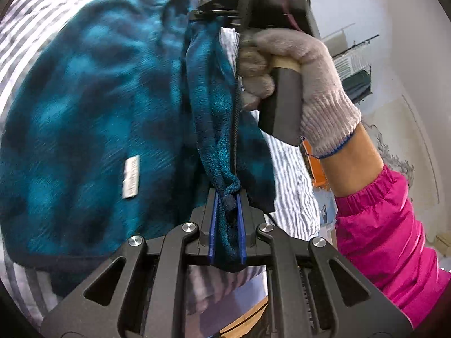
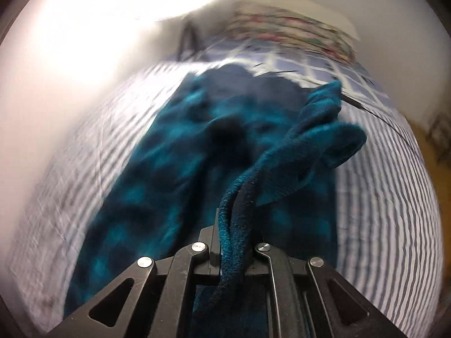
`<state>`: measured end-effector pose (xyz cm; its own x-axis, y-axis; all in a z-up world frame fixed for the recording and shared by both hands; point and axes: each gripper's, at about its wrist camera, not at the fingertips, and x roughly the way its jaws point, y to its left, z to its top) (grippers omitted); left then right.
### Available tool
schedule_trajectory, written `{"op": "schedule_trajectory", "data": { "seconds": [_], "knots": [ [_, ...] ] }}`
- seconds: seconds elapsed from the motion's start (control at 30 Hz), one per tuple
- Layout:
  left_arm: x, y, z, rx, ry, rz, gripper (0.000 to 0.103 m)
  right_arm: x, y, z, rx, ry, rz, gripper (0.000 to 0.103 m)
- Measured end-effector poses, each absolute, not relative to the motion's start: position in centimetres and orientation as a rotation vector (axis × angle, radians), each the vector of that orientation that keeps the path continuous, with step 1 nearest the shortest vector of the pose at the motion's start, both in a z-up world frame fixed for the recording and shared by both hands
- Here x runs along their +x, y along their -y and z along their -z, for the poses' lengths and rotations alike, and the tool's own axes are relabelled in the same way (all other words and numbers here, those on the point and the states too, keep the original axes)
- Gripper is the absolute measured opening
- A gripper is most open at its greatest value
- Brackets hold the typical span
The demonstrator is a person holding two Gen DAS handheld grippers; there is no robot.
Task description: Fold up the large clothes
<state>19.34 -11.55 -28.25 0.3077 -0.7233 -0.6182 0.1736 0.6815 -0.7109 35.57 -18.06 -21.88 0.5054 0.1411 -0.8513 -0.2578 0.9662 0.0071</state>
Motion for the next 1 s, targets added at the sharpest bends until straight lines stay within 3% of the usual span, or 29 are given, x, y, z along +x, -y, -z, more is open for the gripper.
{"op": "schedule_trajectory", "data": {
  "seconds": [0.27,0.33,0.4,0.73,1.0],
  "knots": [
    [19.3,12.5,28.5,-0.547,-1.108,0.638,0.01,34.9,15.5,25.3,-0.314,-1.055,-0.262,0.005],
    [19.0,12.6,28.2,-0.543,-1.107,0.634,0.01,34.9,16.0,25.0,-0.278,-1.048,-0.285,0.011],
    [18.6,12.4,27.8,-0.545,-1.103,0.629,0.01,34.9,16.9,24.5,-0.201,-1.068,-0.328,0.034],
    [17.5,11.1,27.1,-0.566,-1.056,0.585,0.01,27.1,26.8,18.1,0.154,-0.964,-0.417,0.034],
    [17.1,12.3,27.7,-0.445,-1.063,0.52,0.01,17.6,31.6,20.4,0.202,-1.04,-0.344,0.035]
  ]
}}
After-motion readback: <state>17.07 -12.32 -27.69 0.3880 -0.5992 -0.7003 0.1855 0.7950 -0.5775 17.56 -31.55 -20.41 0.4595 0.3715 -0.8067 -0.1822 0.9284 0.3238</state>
